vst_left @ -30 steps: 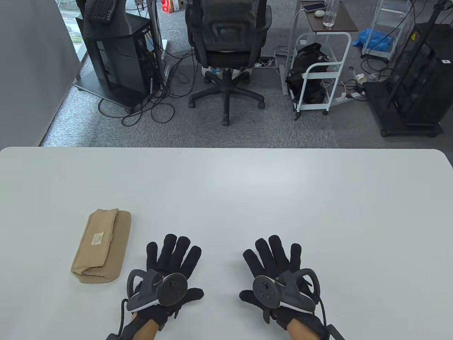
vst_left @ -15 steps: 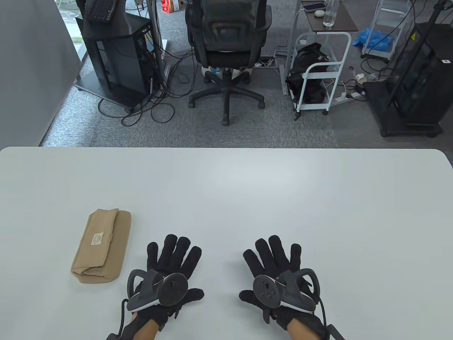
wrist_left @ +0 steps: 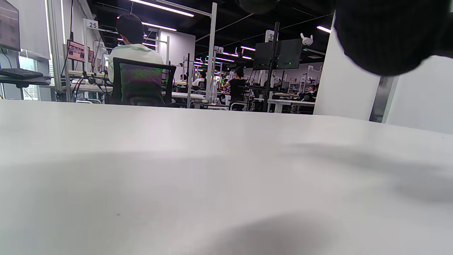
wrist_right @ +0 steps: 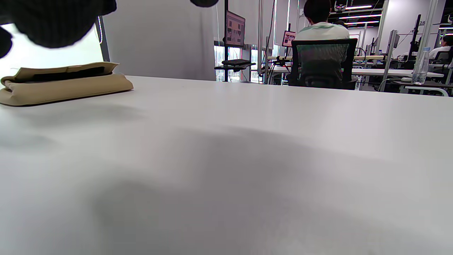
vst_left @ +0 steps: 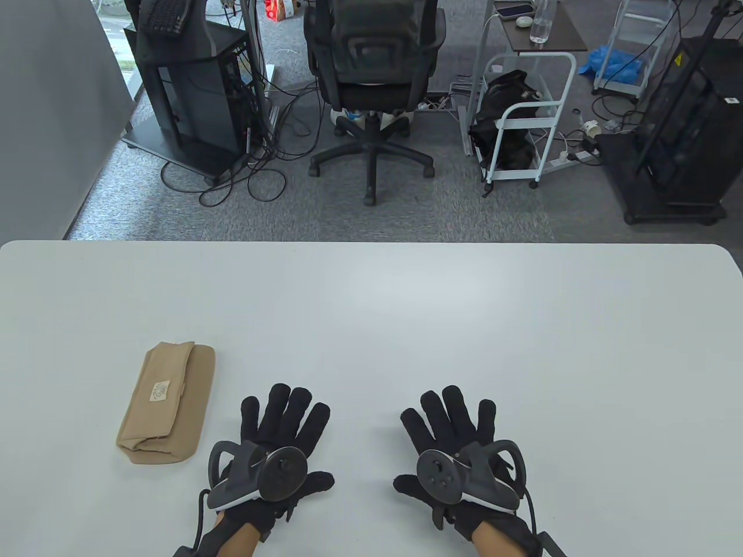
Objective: Twist to extend twist pen refills
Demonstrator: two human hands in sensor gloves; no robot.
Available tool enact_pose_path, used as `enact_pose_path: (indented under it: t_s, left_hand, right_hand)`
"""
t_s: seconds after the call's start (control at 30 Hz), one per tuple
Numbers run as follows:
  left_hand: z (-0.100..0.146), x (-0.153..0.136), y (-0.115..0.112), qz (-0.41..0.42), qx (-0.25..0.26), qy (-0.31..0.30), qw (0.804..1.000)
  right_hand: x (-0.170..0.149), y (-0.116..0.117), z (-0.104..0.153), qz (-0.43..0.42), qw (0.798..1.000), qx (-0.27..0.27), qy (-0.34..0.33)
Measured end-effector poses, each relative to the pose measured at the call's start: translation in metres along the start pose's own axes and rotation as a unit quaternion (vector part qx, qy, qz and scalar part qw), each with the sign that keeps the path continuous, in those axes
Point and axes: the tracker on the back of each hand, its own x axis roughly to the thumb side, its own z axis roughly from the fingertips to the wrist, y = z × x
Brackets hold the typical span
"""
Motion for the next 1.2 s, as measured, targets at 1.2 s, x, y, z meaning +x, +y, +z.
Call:
enact_pose_path:
  t_s: [1.2]
  left_hand:
    - [0.008,-0.223,0.040,0.076,-0.112,0.436,0.890]
  right_hand:
    - [-0.005,-0.005,0.002,-0.010,1.000,0.001,0.014]
